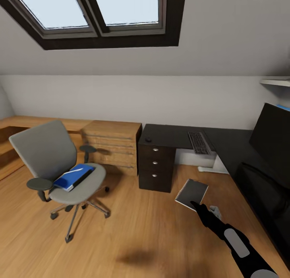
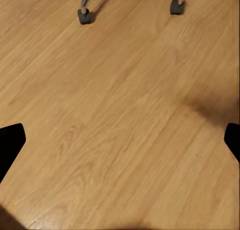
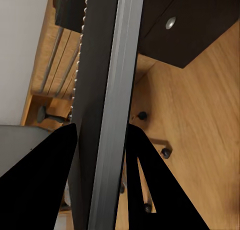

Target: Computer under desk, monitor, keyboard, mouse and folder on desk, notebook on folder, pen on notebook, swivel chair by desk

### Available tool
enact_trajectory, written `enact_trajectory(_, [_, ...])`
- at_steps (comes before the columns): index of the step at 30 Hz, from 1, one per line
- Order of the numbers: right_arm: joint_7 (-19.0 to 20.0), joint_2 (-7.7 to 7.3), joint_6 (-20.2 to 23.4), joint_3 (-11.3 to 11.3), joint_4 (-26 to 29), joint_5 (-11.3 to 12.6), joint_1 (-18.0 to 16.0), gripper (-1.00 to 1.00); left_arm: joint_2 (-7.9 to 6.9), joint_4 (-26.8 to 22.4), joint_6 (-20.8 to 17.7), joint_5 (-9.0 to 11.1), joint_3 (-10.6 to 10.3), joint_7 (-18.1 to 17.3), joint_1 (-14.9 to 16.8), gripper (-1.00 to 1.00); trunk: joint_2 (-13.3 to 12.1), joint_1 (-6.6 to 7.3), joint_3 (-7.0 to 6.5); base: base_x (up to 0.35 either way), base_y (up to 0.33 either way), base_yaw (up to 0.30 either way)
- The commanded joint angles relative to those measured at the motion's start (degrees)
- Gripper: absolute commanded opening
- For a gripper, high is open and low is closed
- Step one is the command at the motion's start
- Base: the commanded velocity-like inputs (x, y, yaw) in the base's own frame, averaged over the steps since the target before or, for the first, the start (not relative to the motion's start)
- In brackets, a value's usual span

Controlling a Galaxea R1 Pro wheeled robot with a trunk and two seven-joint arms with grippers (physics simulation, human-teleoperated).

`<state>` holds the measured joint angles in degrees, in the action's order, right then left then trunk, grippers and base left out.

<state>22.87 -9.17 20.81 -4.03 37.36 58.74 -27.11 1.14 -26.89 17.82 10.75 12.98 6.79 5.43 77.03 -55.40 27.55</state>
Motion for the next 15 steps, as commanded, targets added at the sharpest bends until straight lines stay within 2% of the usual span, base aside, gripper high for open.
enact_trajectory(1, [0.07, 0.03, 0.54, -0.19, 0.00, 0.50, -0.05, -1.00, 0.01, -0.01, 0.44, 0.41, 0.03, -0.02, 0.02, 1.00, 0.03, -0.03, 0.02, 0.334, 0.000, -0.205])
enact_trajectory(8, [0.07, 0.03, 0.54, -0.18, -0.01, 0.50, -0.05, -1.00, 0.00, -0.01, 0.99, 0.41, 0.03, -0.02, 0.02, 1.00, 0.03, -0.03, -0.19, 0.334, 0.000, -0.191])
enact_trajectory(15, [0.01, 0.03, 0.54, -0.19, -0.08, 0.50, -0.05, -1.00, 0.00, 0.07, 1.07, 0.41, 0.03, -0.02, 0.02, 1.00, 0.03, -0.03, -0.22, 0.334, -0.003, -0.040])
